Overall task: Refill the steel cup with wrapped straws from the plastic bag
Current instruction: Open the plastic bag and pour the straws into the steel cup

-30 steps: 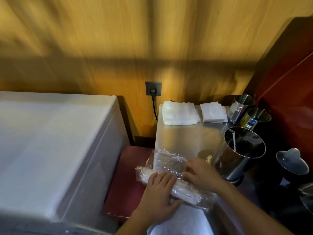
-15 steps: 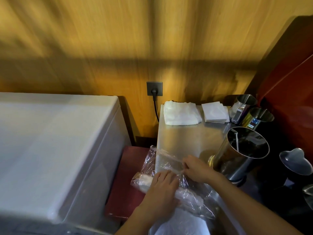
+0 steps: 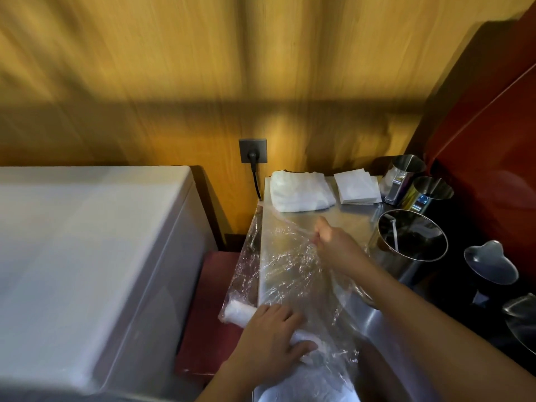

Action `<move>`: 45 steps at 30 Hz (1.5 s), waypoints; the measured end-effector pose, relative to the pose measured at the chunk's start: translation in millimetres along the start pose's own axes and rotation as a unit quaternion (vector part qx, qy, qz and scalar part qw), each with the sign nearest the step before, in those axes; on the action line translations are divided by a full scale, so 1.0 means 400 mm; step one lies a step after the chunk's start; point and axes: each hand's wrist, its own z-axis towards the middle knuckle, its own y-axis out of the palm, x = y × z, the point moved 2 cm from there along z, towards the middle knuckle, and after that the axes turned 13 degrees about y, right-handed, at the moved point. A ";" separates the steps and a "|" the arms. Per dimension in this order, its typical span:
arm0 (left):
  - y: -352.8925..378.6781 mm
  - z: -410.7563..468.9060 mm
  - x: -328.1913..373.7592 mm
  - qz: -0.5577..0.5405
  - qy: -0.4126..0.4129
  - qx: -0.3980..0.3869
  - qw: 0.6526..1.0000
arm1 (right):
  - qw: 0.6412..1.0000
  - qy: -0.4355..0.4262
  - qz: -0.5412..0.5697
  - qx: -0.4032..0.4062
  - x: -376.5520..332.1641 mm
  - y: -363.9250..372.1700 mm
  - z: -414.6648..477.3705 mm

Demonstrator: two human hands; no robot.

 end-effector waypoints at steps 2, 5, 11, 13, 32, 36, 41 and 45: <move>-0.006 -0.007 0.003 -0.020 0.003 0.035 0.999 | 1.000 -0.015 -0.006 0.012 -0.019 -0.035 -0.003; -0.004 -0.014 0.003 -0.013 0.003 0.082 0.997 | 0.998 -0.029 -0.028 0.039 -0.053 -0.080 -0.001; 0.020 -0.021 0.015 0.005 0.001 0.110 0.994 | 0.993 -0.027 -0.026 0.112 -0.094 -0.151 0.024; 0.026 -0.022 0.023 0.003 -0.004 0.134 0.991 | 0.991 -0.034 -0.001 0.126 -0.093 -0.170 0.029; -0.001 0.000 0.024 0.012 0.008 0.169 0.986 | 0.983 -0.154 -0.003 0.103 -0.130 -0.257 0.004; -0.226 0.094 0.037 0.056 0.058 0.283 0.956 | 0.981 -0.181 -0.001 0.062 -0.142 -0.273 -0.022; -0.456 0.216 0.058 0.088 0.123 0.289 0.945 | 0.975 -0.222 0.000 0.013 -0.166 -0.298 -0.054; -0.472 0.279 0.024 0.146 0.012 0.150 0.978 | 0.974 -0.226 0.003 0.023 -0.162 -0.312 -0.071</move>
